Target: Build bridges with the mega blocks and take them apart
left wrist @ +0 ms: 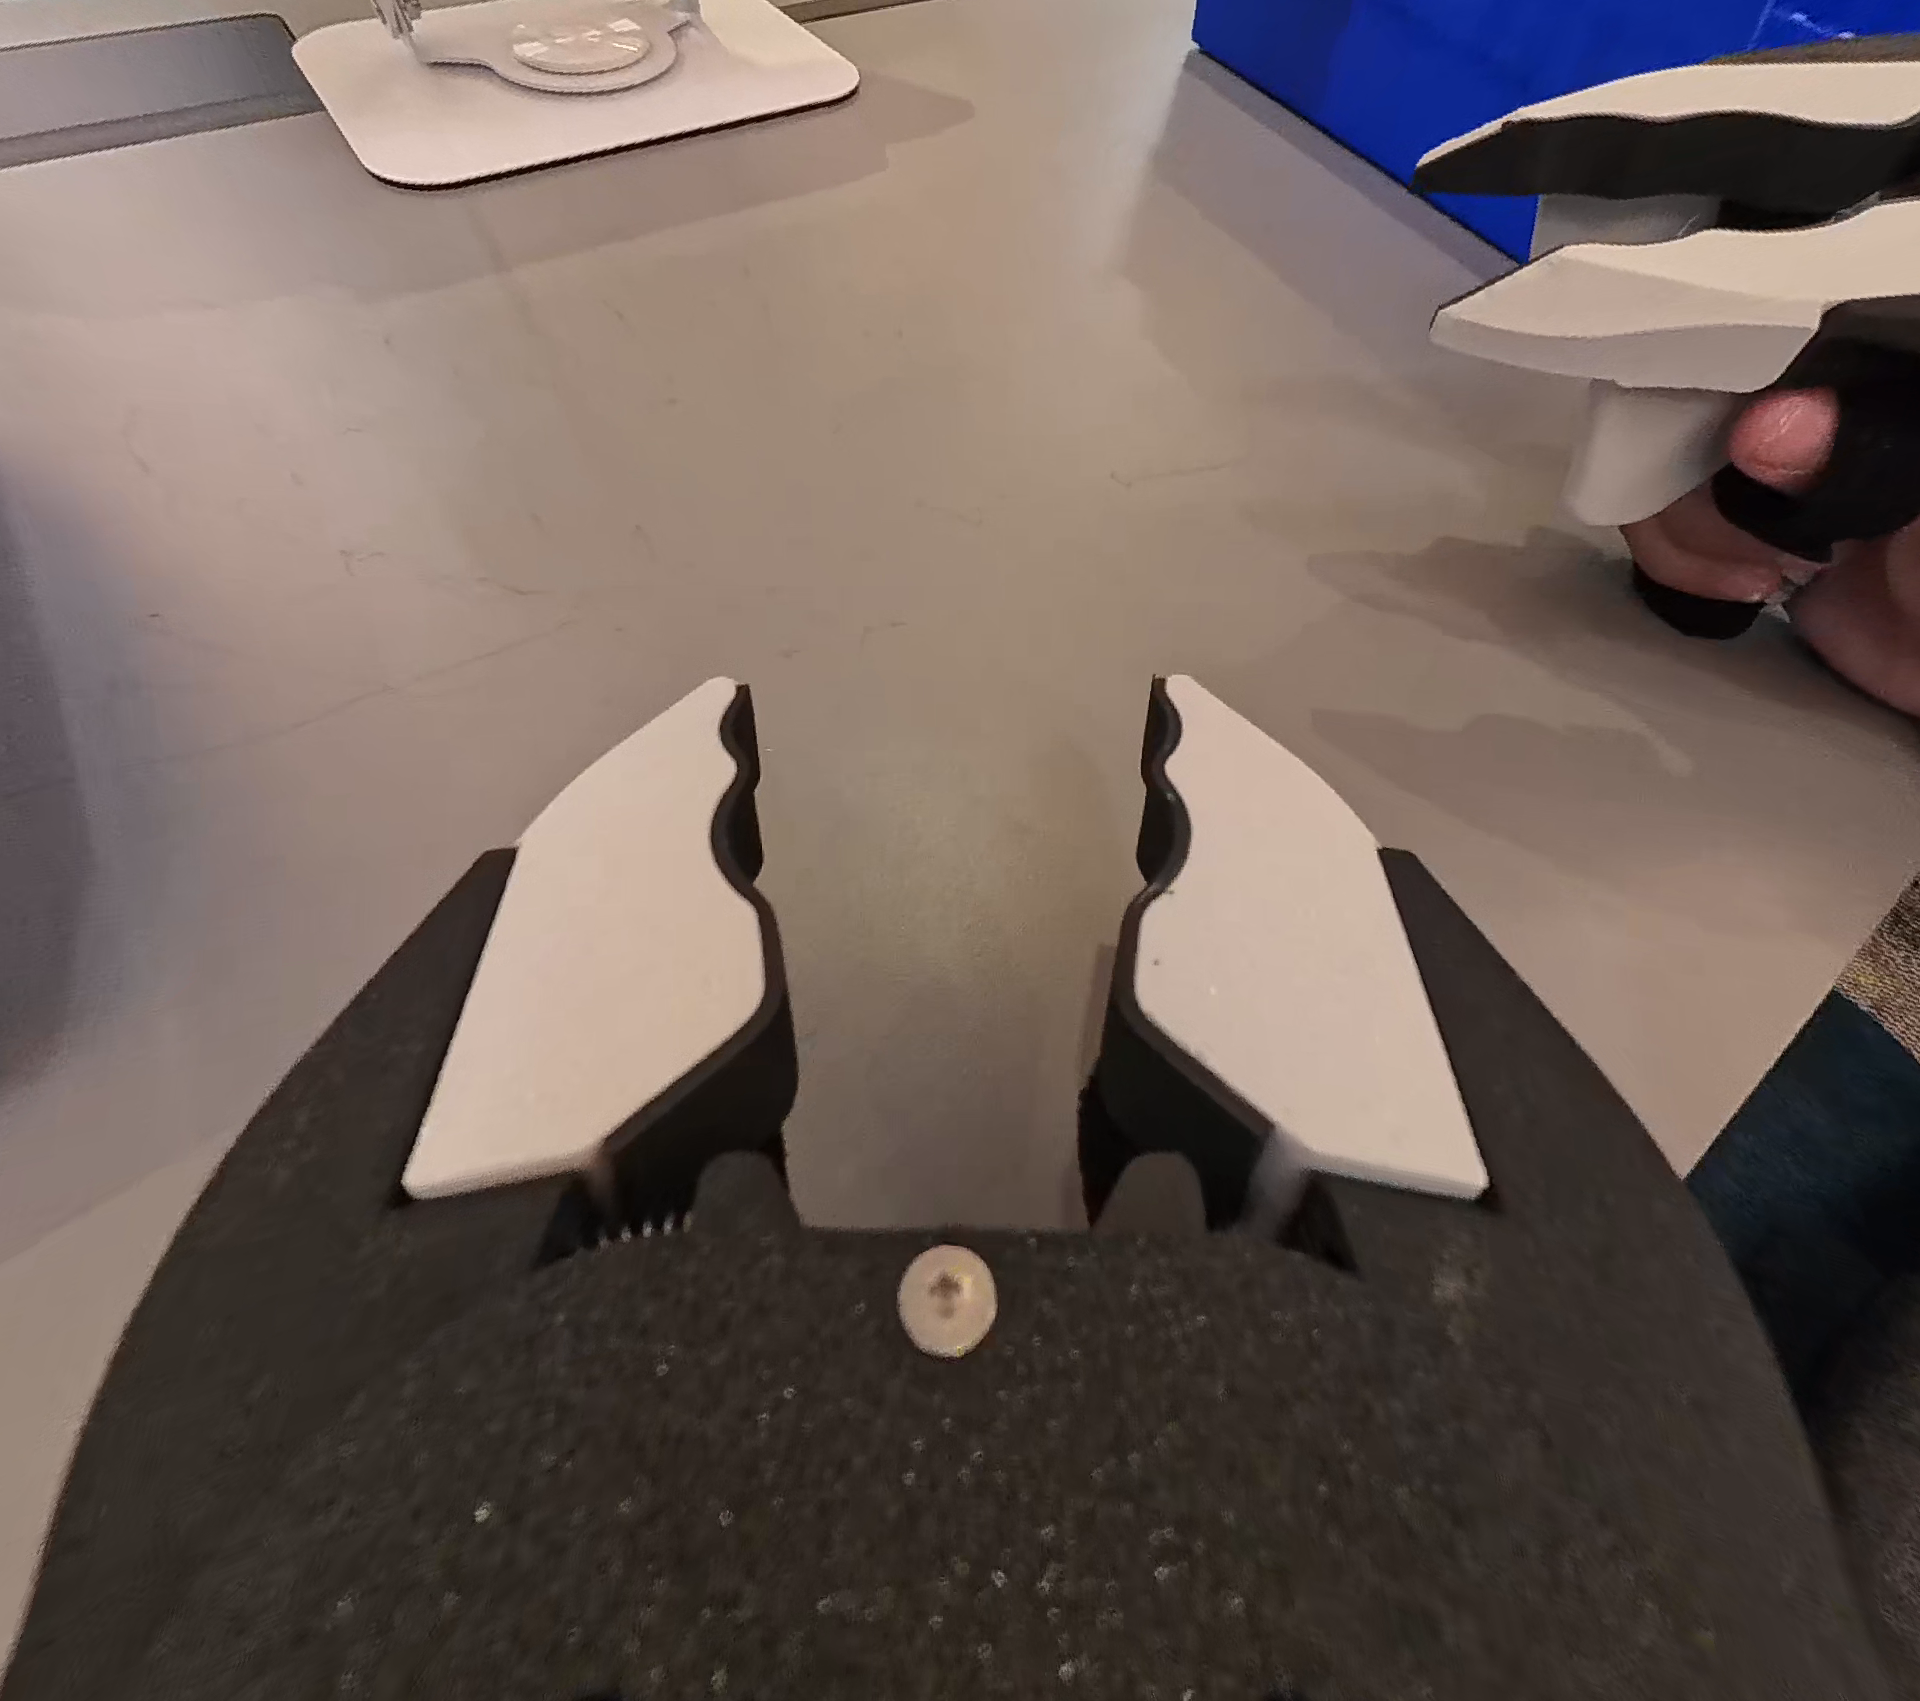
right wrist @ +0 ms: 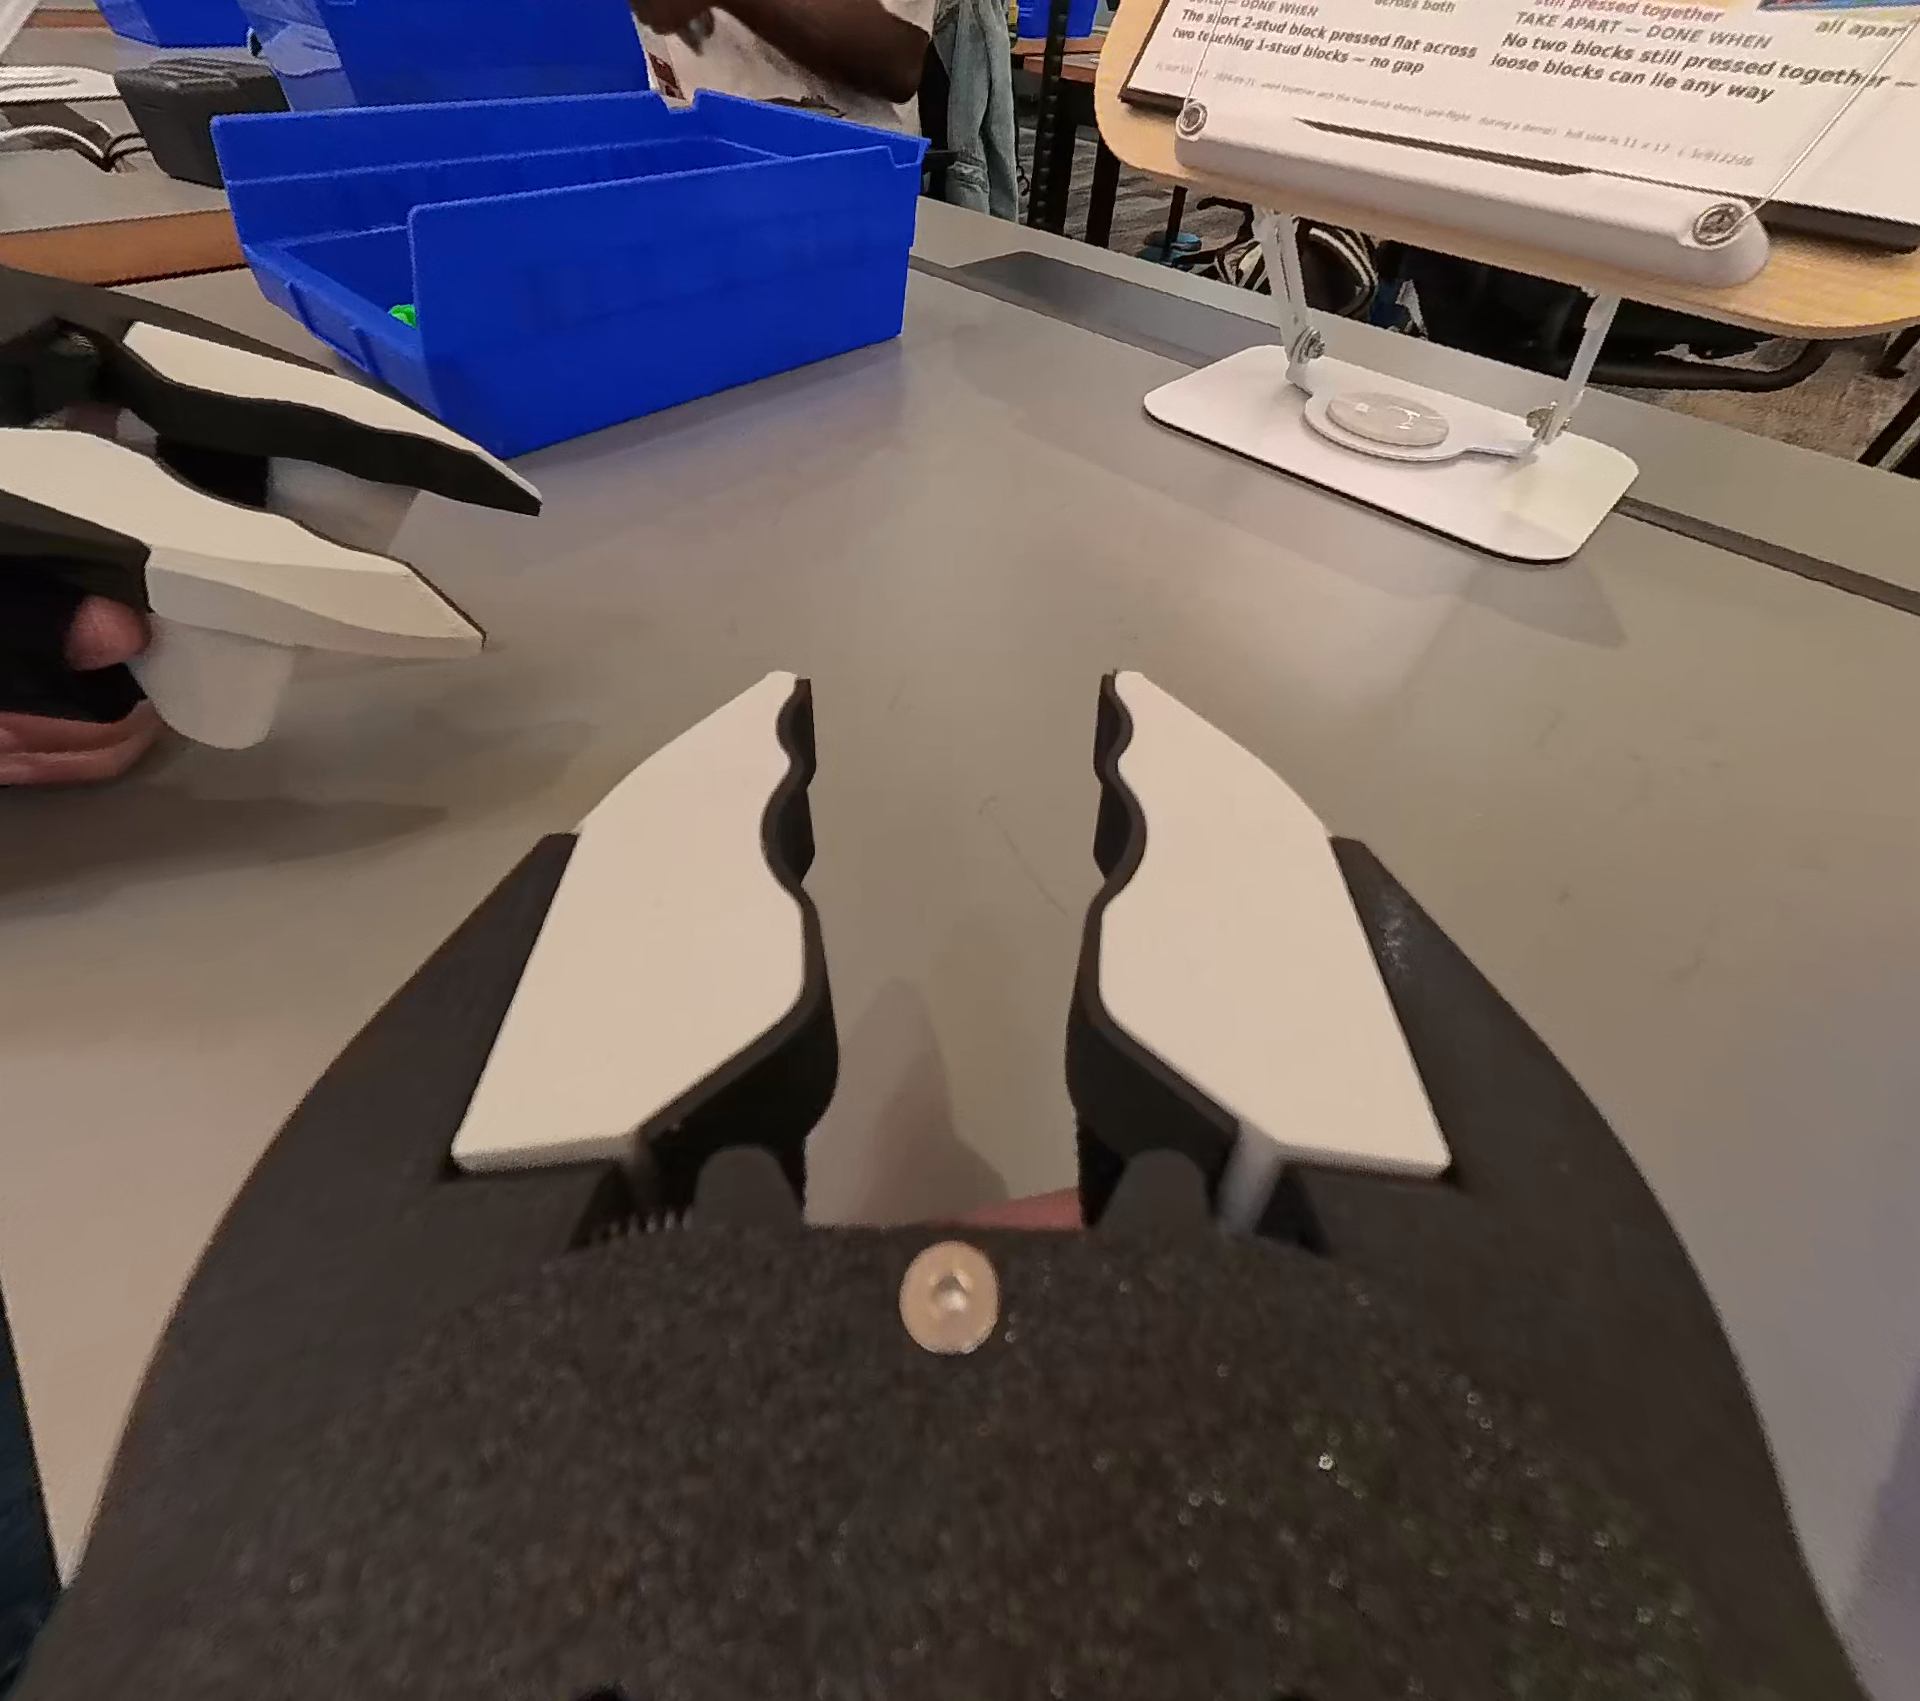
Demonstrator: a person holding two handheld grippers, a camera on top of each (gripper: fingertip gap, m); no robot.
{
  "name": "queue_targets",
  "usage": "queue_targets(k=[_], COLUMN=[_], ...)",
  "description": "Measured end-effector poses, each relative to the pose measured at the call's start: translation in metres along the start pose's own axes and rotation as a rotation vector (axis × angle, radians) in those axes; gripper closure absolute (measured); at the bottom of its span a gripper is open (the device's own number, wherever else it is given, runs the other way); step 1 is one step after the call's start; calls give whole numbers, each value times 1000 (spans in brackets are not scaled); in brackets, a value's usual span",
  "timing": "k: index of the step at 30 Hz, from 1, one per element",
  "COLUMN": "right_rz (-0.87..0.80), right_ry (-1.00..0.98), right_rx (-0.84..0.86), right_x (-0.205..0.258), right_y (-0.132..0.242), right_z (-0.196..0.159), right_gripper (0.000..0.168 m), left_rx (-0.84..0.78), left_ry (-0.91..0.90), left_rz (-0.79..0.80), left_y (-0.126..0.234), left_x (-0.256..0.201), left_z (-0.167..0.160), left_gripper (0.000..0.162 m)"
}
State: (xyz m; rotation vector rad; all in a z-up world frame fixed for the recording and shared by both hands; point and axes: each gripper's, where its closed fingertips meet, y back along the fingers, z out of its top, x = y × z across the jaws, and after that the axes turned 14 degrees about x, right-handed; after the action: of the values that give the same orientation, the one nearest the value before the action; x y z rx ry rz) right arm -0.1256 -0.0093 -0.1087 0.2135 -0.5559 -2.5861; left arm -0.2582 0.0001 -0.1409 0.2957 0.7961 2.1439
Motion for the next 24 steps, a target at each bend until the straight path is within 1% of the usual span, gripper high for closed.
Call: queue_targets(k=[14,24], right_rz=[3,-3], right_ry=[2,16], right_rx=[12,26], right_x=[1,2], right_y=[-1,-3], right_z=[-1,-2], right_gripper=[118,118], left_rx=[19,27], left_ry=[-52,-52], left_rz=[34,32], left_y=[-3,-3], left_x=[-4,-4], left_z=[-2,-3], left_gripper=[93,93])
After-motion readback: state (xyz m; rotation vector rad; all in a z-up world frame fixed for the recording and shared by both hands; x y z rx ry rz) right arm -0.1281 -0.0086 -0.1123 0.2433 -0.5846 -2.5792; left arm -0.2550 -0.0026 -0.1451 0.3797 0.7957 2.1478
